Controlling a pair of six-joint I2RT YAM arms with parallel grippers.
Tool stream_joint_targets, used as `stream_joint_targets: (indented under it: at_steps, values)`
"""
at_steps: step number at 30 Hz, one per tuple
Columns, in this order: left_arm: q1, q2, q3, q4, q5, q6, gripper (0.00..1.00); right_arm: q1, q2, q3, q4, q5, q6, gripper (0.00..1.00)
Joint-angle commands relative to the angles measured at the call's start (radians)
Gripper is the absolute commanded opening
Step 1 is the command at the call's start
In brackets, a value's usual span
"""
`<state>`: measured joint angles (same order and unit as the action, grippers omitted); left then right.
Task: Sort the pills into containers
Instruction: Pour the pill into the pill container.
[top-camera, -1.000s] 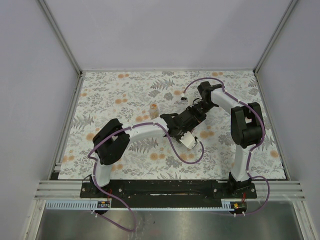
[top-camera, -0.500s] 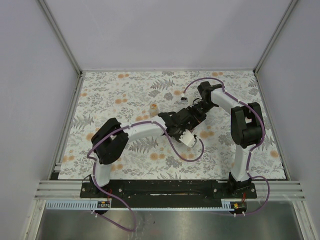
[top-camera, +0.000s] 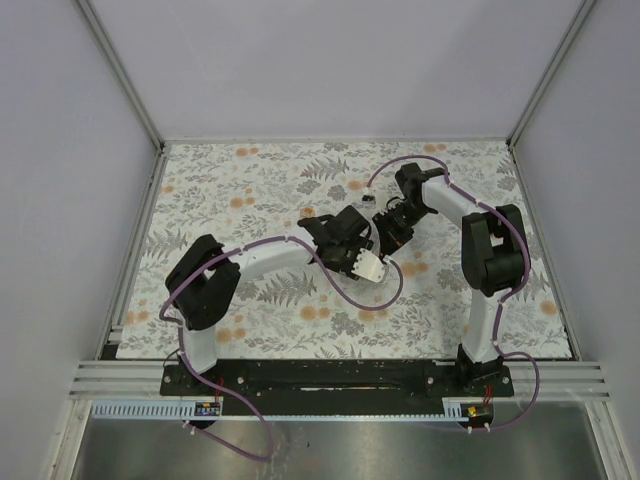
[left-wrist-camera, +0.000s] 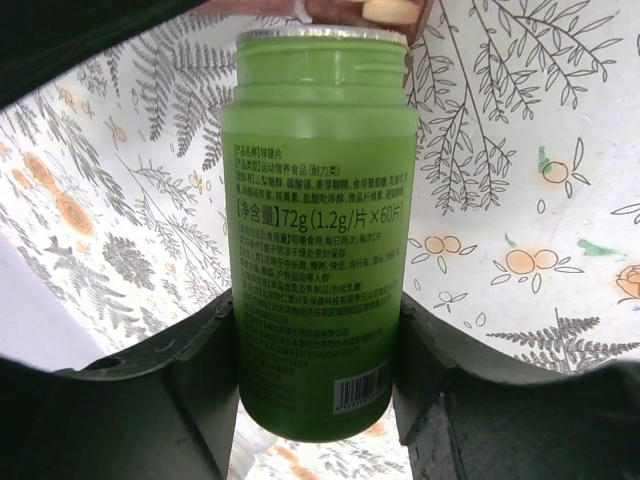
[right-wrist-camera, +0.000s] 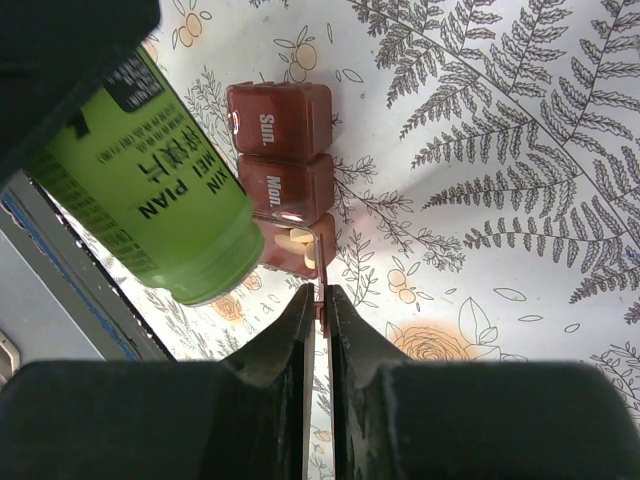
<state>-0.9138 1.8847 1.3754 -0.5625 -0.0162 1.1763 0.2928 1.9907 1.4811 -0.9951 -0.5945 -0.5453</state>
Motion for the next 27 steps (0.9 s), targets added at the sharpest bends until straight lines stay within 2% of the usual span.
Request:
stream_joint_targets:
  at_steps: [1,8,17,23,27]
  values:
    - [0.039,-0.098,-0.032,0.093,0.151,-0.116,0.0,0.009,-0.04,0.044,-0.033,0.004,-0.01,0.04]
    - [0.111,-0.197,-0.136,0.246,0.326,-0.311,0.0,0.011,-0.046,0.067,-0.054,0.015,-0.012,0.04]
    - [0.234,-0.355,-0.353,0.558,0.62,-0.633,0.0,0.014,-0.038,0.054,-0.051,0.038,-0.012,0.05]
    - [0.308,-0.44,-0.499,0.833,0.812,-0.877,0.0,0.014,-0.036,0.041,-0.03,0.041,-0.001,0.06]
    - [0.339,-0.475,-0.626,1.139,0.881,-1.05,0.0,0.014,-0.044,0.036,-0.025,0.044,0.005,0.09]
